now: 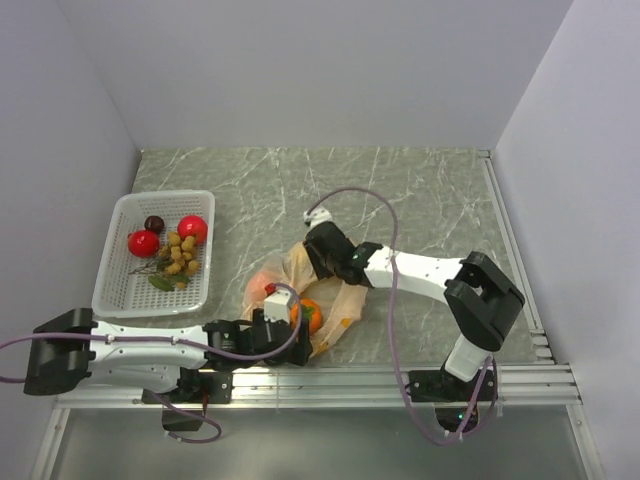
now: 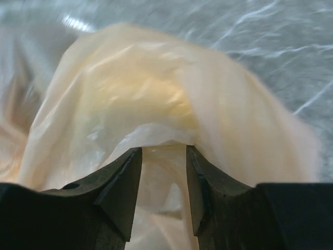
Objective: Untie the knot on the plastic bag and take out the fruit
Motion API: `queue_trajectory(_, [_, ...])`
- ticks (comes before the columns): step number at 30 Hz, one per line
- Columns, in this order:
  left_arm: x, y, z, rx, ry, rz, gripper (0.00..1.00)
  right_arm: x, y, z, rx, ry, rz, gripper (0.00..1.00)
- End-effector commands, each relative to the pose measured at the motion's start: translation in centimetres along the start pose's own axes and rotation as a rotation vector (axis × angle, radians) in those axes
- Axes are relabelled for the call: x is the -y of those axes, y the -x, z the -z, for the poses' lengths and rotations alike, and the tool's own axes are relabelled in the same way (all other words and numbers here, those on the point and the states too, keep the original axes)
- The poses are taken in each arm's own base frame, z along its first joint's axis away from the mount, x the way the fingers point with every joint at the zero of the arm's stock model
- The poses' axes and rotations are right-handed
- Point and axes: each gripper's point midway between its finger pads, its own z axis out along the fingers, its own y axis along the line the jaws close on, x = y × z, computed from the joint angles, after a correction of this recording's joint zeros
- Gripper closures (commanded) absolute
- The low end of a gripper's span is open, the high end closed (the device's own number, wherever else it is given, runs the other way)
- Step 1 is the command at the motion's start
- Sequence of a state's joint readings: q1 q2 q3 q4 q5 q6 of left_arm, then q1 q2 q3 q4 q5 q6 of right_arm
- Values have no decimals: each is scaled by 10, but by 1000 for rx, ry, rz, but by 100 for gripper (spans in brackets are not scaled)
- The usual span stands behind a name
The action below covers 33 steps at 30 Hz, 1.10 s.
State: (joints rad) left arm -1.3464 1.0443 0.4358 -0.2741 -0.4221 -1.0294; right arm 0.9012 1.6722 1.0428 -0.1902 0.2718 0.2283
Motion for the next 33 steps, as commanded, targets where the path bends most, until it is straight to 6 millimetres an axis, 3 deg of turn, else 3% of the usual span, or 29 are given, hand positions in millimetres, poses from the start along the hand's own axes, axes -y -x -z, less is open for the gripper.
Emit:
queue_trajectory(1, [8,-14,-4,-18,-31,-61,4,25,51,1,128,-66,-177,54])
queue_trajectory(4, [1,-18,-7,-25,46,-89,4,25,59,12,160,-44,-197,54])
queue_trajectory(8, [4,9,0,72,111,-63,1,13,63,49,219,17,-176,53])
queue_trajectory(13, [26,42,19,170,35,19,1,2,47,88,263,47,-174,51])
queue_trajectory(14, [31,49,26,187,6,42,1,5,49,100,290,46,-189,51])
queue_trajectory(17, [38,60,39,213,-37,80,1,11,33,111,293,39,-220,50])
queue_trajectory(23, [53,85,59,259,-78,104,2,25,-15,107,246,9,-254,50])
queue_trajectory(27, [65,110,74,301,-48,98,6,26,-45,93,199,6,-272,50])
queue_trajectory(33, [90,141,92,334,-34,111,14,25,-59,85,192,4,-295,51])
